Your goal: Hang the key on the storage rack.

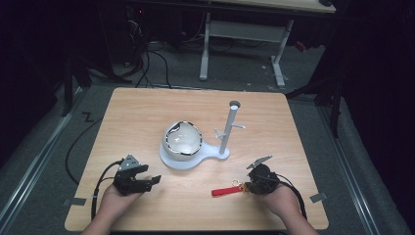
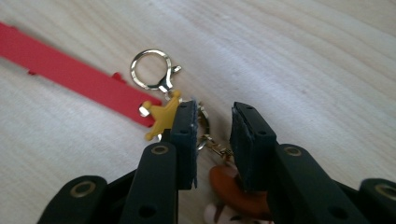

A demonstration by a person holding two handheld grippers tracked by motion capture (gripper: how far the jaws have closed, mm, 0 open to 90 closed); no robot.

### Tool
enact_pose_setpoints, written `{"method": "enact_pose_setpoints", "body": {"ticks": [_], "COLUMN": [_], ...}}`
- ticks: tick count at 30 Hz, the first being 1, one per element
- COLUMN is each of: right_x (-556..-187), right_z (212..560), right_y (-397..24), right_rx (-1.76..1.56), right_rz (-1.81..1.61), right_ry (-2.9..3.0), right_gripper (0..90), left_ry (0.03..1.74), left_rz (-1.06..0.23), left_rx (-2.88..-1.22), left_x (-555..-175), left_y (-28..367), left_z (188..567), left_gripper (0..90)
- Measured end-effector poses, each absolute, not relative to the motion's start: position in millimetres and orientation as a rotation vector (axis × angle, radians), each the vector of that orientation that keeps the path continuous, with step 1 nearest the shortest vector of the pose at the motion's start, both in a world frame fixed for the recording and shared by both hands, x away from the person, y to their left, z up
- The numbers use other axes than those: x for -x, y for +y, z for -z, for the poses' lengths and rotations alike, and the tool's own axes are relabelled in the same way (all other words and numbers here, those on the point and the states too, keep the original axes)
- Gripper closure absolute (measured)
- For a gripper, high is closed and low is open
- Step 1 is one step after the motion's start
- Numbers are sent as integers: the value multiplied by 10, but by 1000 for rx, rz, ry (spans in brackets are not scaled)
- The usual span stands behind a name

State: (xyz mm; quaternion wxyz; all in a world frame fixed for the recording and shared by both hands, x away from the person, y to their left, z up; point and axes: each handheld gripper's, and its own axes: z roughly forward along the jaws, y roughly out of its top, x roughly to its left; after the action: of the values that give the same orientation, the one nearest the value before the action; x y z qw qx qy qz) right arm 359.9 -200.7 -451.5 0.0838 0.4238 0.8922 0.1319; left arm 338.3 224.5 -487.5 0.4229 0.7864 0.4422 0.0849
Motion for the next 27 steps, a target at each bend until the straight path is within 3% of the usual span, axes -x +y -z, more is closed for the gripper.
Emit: {"method": "enact_pose_setpoints", "body": {"ticks": [5, 6, 7, 8, 19, 21, 26, 27], "right_x": [-3499, -3457, -3457, -3429, -3554, -3577, -3559, -3559], "right_z": [4506, 4499, 4499, 4489, 4549, 4550, 4526, 4526], "right_y": [-1955, -1932, -1932, -1910, -1884, -1893, -1887, -1887], "right_rx": [-1210, -1209, -1209, -1188, -1196, -1194, -1159, -1159], "right_rz": [-381, -387, -387, -386, -327, -325, -304, -304], "right_ry": [2706, 2724, 2724, 2738, 2812, 2810, 2824, 2824], "right_gripper": [671, 608, 608, 496, 401, 406, 585, 585], "left_ry": [1096, 1096, 1096, 1097, 1096, 1097, 1097, 1097], "left_rz": [-217, -218, -218, -218, -216, -218, -218, -218], "left_rx": [-1983, -1982, -1982, -1978, -1977, -1974, -1970, -1970], "left_x": [-3380, -3376, -3376, -3375, -3381, -3381, -3379, -3379], "left_y": [2220, 2223, 2223, 2230, 2235, 2240, 2251, 2251], "left_z": [4874, 4869, 4869, 4865, 4865, 4864, 4859, 4859], "left_gripper": [301, 300, 301, 301, 301, 301, 301, 301]}}
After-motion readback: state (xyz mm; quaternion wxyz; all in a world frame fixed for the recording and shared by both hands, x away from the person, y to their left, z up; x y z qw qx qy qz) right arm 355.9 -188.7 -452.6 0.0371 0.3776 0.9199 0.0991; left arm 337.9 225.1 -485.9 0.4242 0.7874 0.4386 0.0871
